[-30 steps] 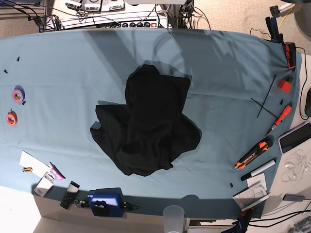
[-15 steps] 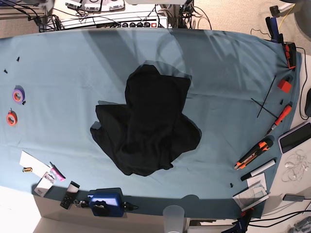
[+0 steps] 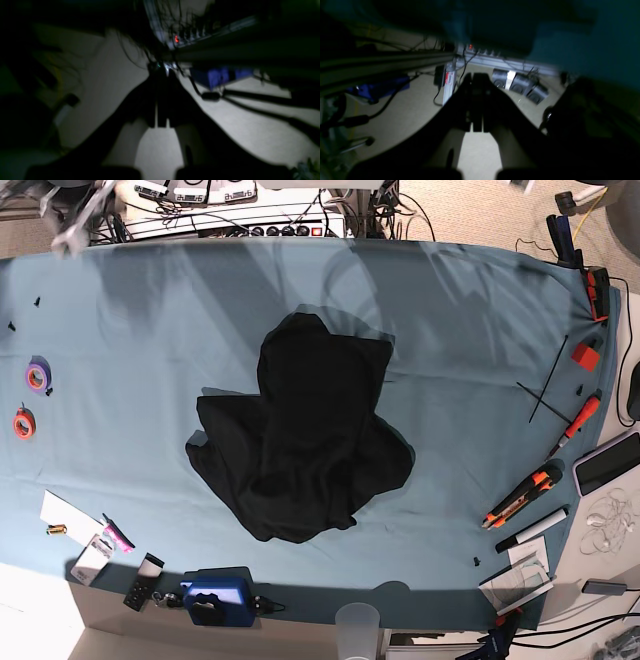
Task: Layout the t-shirt on the table in an organized manner, then fold the t-shirt properly
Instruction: 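Move the right gripper over the crumpled black t-shirt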
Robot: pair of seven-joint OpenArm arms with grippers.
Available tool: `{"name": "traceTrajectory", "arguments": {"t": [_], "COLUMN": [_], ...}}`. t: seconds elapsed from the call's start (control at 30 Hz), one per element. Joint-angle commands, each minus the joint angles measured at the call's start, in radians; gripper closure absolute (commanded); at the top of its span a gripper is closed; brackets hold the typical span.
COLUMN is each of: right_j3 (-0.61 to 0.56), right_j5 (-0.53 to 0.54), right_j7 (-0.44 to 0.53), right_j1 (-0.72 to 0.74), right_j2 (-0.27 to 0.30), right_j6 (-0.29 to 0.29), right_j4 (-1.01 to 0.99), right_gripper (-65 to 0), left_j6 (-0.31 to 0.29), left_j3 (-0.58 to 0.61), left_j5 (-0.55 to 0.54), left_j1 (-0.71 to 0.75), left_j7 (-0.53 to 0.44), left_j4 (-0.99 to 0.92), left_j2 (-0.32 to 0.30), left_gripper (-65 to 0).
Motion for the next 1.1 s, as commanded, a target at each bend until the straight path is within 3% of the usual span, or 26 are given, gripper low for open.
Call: {"name": "traceTrajectory", "arguments": {"t": [0.0, 0.23, 0.47, 0.67, 0.93, 0.97, 1.07], "right_j3": [0.026, 0.058, 0.058, 0.058, 0.058, 0.058, 0.058], "right_j5": [0.011, 0.011, 0.01, 0.007, 0.007, 0.006, 0.006], "right_j7": [0.01, 0.011, 0.032, 0.045, 0.076, 0.076, 0.088], "right_j1": [-0.004, 0.093, 0.183, 0.27, 0.367, 0.376, 0.403], "right_j2": [0.006, 0.006, 0.006, 0.006, 0.006, 0.006, 0.006], "right_j6": [0.008, 0.018, 0.018, 0.018, 0.018, 0.018, 0.018], "right_j4": [0.029, 0.1, 0.1, 0.1, 0.1, 0.1, 0.1], "right_gripper": [0.0, 0.0, 0.0, 0.0, 0.0, 0.0, 0.0], "left_j6": [-0.005, -0.06, -0.061, -0.053, 0.122, 0.124, 0.116], "left_j3": [-0.004, -0.004, -0.004, -0.004, -0.004, -0.004, -0.004], "left_j5": [-0.01, -0.032, -0.032, -0.031, 0.037, 0.048, 0.051], "left_j1": [0.021, -0.062, -0.177, -0.28, -0.446, -0.462, -0.496], "left_j7": [-0.011, -0.028, -0.041, -0.191, -0.207, -0.207, -0.207], "left_j4": [0.011, 0.011, 0.011, 0.011, 0.011, 0.011, 0.011], "left_j2": [-0.002, 0.001, 0.0, 0.0, 0.001, 0.001, 0.001], "left_gripper": [0.0, 0.0, 0.0, 0.0, 0.0, -0.9, -16.2]}}
